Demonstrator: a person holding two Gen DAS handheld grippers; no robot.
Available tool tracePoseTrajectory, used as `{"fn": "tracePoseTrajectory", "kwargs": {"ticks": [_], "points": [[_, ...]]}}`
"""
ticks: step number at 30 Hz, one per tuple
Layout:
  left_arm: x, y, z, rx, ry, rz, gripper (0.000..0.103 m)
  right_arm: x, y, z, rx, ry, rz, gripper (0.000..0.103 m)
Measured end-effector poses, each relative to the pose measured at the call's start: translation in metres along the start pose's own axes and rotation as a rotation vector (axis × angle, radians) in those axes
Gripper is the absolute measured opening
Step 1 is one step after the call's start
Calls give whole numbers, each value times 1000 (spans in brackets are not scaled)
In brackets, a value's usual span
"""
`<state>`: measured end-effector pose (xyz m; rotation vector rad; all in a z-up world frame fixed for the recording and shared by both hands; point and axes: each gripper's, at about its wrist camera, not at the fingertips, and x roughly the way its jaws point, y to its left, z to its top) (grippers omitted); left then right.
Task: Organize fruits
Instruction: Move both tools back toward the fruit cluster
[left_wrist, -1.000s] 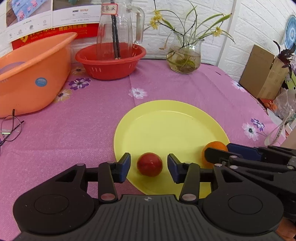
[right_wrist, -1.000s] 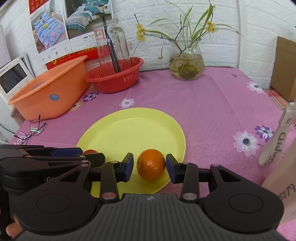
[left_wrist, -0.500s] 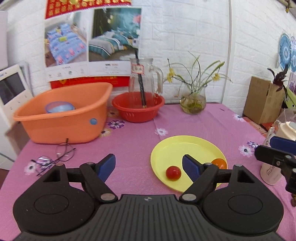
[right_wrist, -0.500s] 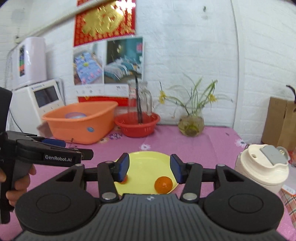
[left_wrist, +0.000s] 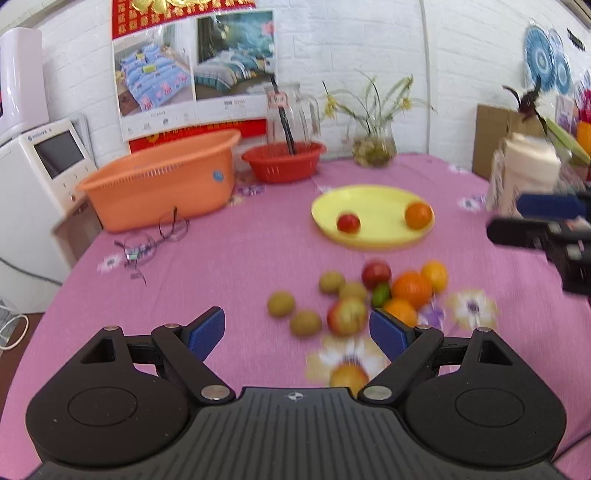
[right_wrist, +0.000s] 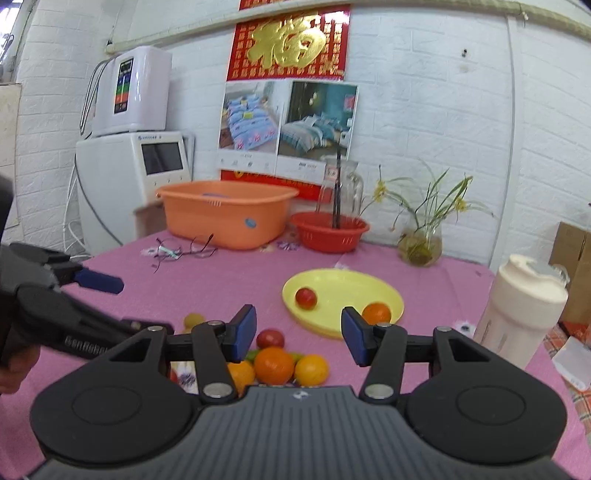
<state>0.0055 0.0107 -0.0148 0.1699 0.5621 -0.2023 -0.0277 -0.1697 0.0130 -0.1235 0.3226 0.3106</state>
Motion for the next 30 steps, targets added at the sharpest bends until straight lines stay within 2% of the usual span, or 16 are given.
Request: {"fn": "tracePoseTrajectory", "kwargs": {"ticks": [3,8,10,15,17,26,28,30], "points": [[-1,-6,-18,36,43,-33,84,1,2,-4,35,49,27,59],[5,-10,-25,38,80,-77,83,0,14,-12,34,90,54,59],[9,-12,-25,36,92,-88,78,1,19,-16,37,110,65,59],[22,-17,-25,44,130,-90,51,5,20,-20,58,144,57,59],[26,-17,-25,38,144,-93,45,5,18,-21,71,150,57,59],[30,-18,-26,42,141,-104,39,16,19,-25,83,187,72,60],[30,-18,-26,42,139,-105,36,20,20,-26,83,194,78,60],[30,-17,-26,38,139,-115,28,23,22,-26,83,203,87,60]]}}
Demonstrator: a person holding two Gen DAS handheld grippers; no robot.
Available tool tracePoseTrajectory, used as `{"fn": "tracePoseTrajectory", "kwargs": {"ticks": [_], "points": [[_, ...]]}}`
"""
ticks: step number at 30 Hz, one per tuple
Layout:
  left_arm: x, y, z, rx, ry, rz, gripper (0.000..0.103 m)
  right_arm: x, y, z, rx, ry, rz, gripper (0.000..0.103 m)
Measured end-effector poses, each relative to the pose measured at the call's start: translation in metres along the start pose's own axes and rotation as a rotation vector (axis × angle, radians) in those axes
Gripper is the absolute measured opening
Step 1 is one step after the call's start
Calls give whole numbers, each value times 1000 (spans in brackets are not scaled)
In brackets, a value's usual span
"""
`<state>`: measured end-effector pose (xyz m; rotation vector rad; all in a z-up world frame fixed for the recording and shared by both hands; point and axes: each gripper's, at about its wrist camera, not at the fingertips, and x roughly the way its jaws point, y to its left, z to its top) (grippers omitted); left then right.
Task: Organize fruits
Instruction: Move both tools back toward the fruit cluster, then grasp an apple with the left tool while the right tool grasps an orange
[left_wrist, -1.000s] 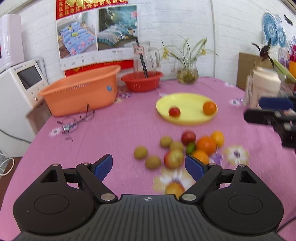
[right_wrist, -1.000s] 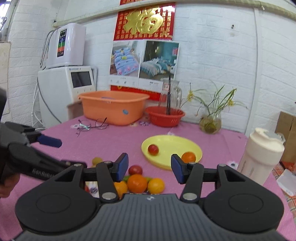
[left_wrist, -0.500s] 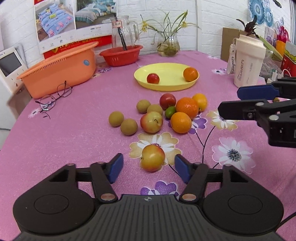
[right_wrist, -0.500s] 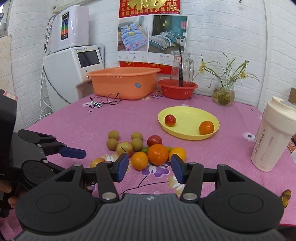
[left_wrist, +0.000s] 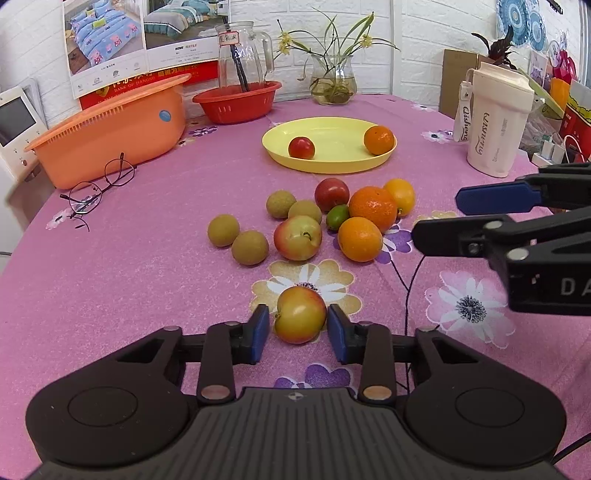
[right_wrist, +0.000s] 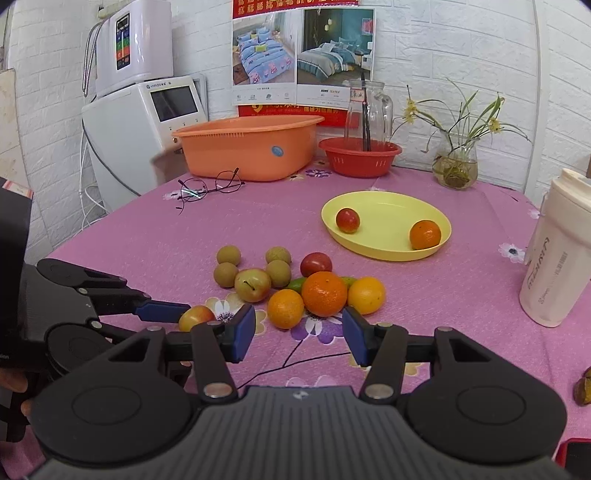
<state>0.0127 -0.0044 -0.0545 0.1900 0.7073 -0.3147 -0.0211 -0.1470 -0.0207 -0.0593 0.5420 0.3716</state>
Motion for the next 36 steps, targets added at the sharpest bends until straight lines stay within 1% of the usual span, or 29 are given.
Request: {"fn": "tracePoseTrajectory", "kwargs": {"ticks": [6,10,15,20,24,28,32,36], "points": [[-4,5,0,-16,-9,15,27,19,3,3,16,40,32,60],[-12,14,0,-34,-24,31,27,32,7,3,23,72,31,60],[-17,21,1,-50,-38,50,27,50,12,5,25,107,4,60],[-16,24,1,-57,-38,50,27,62,12,8,39,123,-36,60],[-15,24,1,-63,-34,45,27,67,11,6,38,137,-40,59],[-18,23,2,-64,-43,43,27,59,11,4,23,131,-29,58],[-20,22,6,-62,-54,43,27,42,10,7,16,90,-22,58],[-21,19,15,-56,-73,32,27,32,0,13,50,61,-30,58]]}}
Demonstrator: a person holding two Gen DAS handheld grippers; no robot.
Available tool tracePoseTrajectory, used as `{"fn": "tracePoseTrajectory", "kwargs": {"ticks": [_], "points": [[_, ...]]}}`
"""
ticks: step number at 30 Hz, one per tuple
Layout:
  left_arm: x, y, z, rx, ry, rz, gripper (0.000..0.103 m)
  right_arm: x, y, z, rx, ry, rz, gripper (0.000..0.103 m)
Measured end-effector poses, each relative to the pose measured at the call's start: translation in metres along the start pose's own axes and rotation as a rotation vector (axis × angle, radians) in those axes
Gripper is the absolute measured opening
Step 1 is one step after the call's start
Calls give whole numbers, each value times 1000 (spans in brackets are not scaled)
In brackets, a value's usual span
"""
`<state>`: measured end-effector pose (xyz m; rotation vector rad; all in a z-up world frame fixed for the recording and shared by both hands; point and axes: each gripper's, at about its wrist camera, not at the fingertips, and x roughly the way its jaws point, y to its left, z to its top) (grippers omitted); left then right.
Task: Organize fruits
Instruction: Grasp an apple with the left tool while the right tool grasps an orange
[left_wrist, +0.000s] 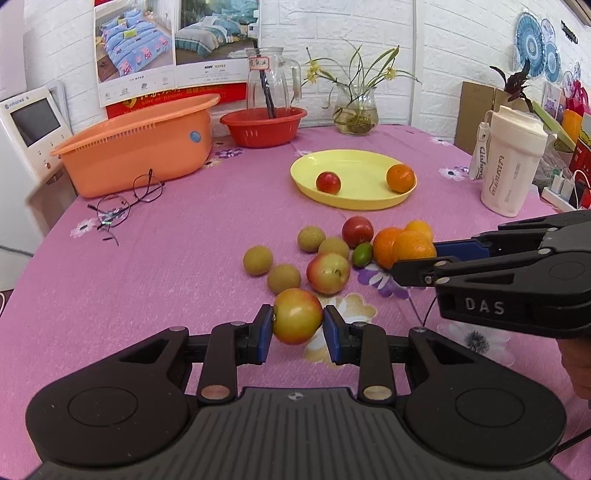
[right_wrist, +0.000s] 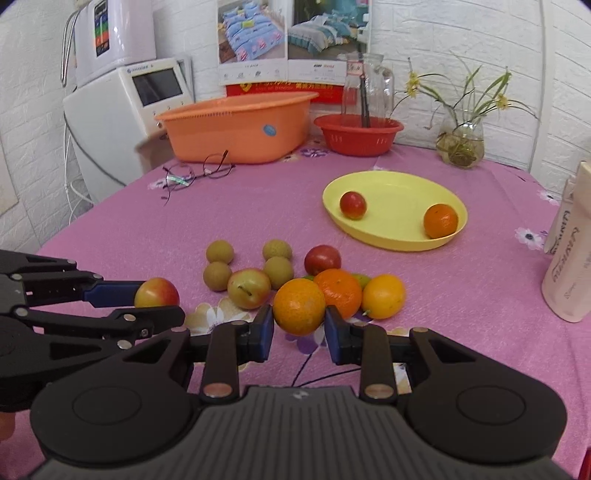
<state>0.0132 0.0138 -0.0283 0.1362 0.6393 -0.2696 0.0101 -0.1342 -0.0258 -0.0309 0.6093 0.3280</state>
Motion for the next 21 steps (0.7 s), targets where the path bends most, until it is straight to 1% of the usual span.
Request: {"fn": "tracePoseTrajectory", "kwargs": {"ticks": [3,6,9,12,17,21], "points": [[0,-5,10,15,-22,-10,27,-6,-11,7,21,-29,-17,58],[2,-11,22,27,-44,-27,27,-11,-21,16,27,-60,-52,58],[5,-15,38,41,-69,-43,27,-17,-32,27,32,-97,-82,58],[7,-22,57,65,-91,-66,27,-21,-43,40,35,-120,-91,58],[17,-32,89,82,-118,-104,27,-18,-64,67,81,-145,-94,58],[37,-38,108,73,-105,-123,27,-7,-74,79,89,-135,-111,58]]}}
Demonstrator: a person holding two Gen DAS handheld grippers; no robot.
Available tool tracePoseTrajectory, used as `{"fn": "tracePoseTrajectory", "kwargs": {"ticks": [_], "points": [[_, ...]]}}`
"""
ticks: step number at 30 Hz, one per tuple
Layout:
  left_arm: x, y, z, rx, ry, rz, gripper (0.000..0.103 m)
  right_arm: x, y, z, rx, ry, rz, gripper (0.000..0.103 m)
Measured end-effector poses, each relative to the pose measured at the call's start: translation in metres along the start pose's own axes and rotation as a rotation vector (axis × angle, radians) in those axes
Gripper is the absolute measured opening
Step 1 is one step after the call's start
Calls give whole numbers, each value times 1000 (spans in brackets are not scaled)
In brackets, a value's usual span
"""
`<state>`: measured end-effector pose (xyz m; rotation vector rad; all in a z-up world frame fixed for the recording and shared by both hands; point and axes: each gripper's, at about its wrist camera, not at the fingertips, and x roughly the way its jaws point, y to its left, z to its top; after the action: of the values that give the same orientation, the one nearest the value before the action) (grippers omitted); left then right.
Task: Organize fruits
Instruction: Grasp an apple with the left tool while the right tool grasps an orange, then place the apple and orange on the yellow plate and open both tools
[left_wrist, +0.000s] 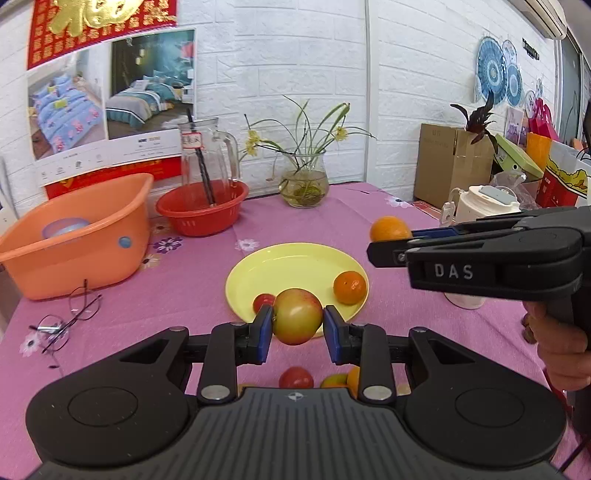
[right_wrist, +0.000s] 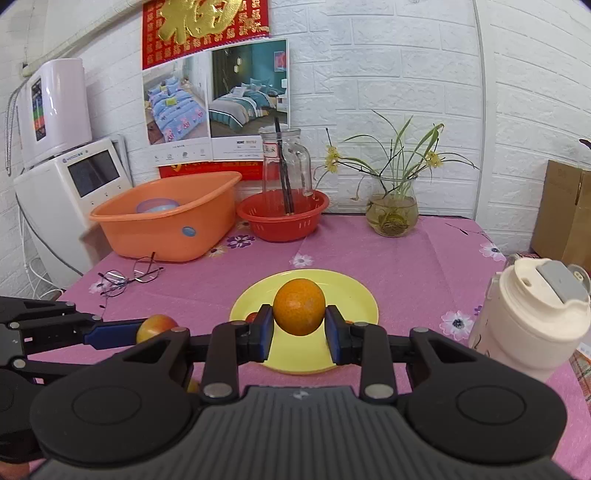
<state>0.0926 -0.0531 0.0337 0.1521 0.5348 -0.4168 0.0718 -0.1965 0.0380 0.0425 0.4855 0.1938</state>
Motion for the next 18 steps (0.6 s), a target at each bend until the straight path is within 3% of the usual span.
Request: {"fn": "tracePoseTrajectory", "kwargs": {"ticks": [11,18], "points": [[81,12,29,-39,85,59,28,51,-24,22,55,71,-22,58],[131,35,28,-104,161,91,27,94,-41,9,77,148,-75,58]]}}
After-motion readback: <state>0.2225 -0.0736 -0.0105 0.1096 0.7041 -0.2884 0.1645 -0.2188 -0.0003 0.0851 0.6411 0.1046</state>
